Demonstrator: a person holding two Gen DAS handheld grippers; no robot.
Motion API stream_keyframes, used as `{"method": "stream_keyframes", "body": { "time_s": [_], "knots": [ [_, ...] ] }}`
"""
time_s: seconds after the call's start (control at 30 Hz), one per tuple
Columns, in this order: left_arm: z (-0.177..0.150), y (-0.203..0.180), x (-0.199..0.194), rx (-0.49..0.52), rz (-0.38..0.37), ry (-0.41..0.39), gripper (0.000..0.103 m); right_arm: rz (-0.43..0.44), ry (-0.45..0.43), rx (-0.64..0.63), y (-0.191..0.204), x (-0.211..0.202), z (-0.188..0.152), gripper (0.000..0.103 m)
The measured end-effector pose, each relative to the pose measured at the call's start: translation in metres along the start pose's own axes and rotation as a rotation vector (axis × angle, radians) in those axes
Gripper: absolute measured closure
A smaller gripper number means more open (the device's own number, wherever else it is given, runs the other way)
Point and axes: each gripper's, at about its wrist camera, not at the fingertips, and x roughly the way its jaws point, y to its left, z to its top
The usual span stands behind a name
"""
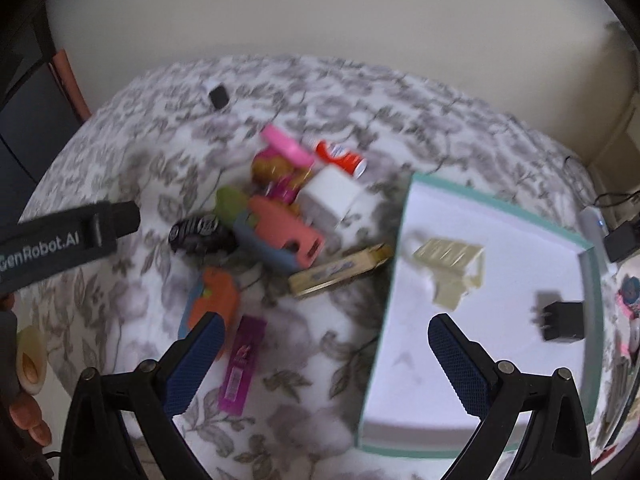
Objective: Organize rigid objects
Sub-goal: 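Withdraw both grippers from the tray back toward the pile, then grasp the orange-blue toy gun with the left gripper while the right grasps the pink lighter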
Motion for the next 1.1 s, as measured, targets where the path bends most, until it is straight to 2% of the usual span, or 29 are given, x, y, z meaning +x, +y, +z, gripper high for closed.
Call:
{"method": "stream_keyframes", "body": {
  "time_s": [0.13,0.37,0.43,0.6,0.7,0.83,0.97,1.1],
  "knots": [
    [-0.010,0.003,0.013,-0.005,-0.003,0.060,0.004,0.018,0.071,0.009,0.000,0.014,-0.005,0.014],
    [-0.018,0.002,0.024,-0.021,-0.018,0.117,0.004,0.044,0.115,-0.016,0.007,0.019,-0.010,0.021],
    [-0.018,0.001,0.026,-0.015,-0.021,0.126,0.004,0.054,0.137,-0.020,0.011,0.021,-0.011,0.027],
    [-0.018,0.000,0.028,-0.022,-0.027,0.139,0.004,0.076,0.138,-0.051,0.020,0.018,-0.012,0.028],
    [-0.018,0.003,0.029,-0.031,-0.026,0.140,0.004,0.085,0.161,-0.084,0.028,0.023,-0.015,0.041],
    [-0.018,0.003,0.030,-0.032,-0.030,0.146,0.004,0.047,0.193,-0.136,0.039,0.035,-0.019,0.044],
    [-0.018,0.000,0.030,-0.025,-0.035,0.151,0.004,0.051,0.202,-0.143,0.045,0.042,-0.019,0.048],
    [-0.017,0.002,0.033,-0.033,-0.038,0.169,0.004,0.055,0.215,-0.144,0.047,0.046,-0.017,0.063]
  ]
}}
